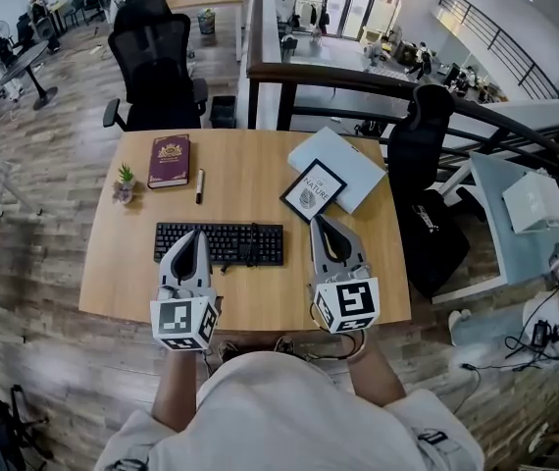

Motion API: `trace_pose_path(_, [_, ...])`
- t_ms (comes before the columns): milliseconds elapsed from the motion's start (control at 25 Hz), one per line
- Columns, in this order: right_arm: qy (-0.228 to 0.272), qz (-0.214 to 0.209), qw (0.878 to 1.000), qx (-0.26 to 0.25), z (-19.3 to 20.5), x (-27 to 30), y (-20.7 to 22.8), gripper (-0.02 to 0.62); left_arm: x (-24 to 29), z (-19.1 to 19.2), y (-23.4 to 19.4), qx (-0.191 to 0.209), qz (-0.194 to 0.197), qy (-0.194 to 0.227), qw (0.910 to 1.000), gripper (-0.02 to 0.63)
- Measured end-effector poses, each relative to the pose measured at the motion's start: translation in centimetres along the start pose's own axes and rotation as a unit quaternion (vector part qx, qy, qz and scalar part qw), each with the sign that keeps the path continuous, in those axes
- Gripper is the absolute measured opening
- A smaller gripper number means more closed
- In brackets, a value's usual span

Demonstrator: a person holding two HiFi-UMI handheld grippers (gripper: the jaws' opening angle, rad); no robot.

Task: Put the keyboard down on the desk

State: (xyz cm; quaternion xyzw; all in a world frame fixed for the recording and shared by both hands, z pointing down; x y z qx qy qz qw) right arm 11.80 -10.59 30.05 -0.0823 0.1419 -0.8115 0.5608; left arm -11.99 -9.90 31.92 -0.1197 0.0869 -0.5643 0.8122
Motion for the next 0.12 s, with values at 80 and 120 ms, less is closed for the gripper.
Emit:
trace_pose_path(80, [0.002, 0.003, 1.000, -0.002, -0.11, -0.05, 0.35, 0.003, 0.27, 0.00, 0.19, 0.000, 0.002, 0.000, 1.0000, 0.011])
trace_pose_path(120, [0.003, 0.004, 1.000, -0.002, -0.15, -0.08, 0.52, 0.003, 0.39, 0.01, 0.29, 0.000, 0.003, -0.001, 1.0000, 0.011])
Point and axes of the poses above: the fingertips, and each gripper's own axes: x forward along the fingers, y to its right, z out of its underside, the point moved 3 cm from there along -x, backward along the fingers, and after that the axes turned 12 degrees about -x, right-handed, at the moved point
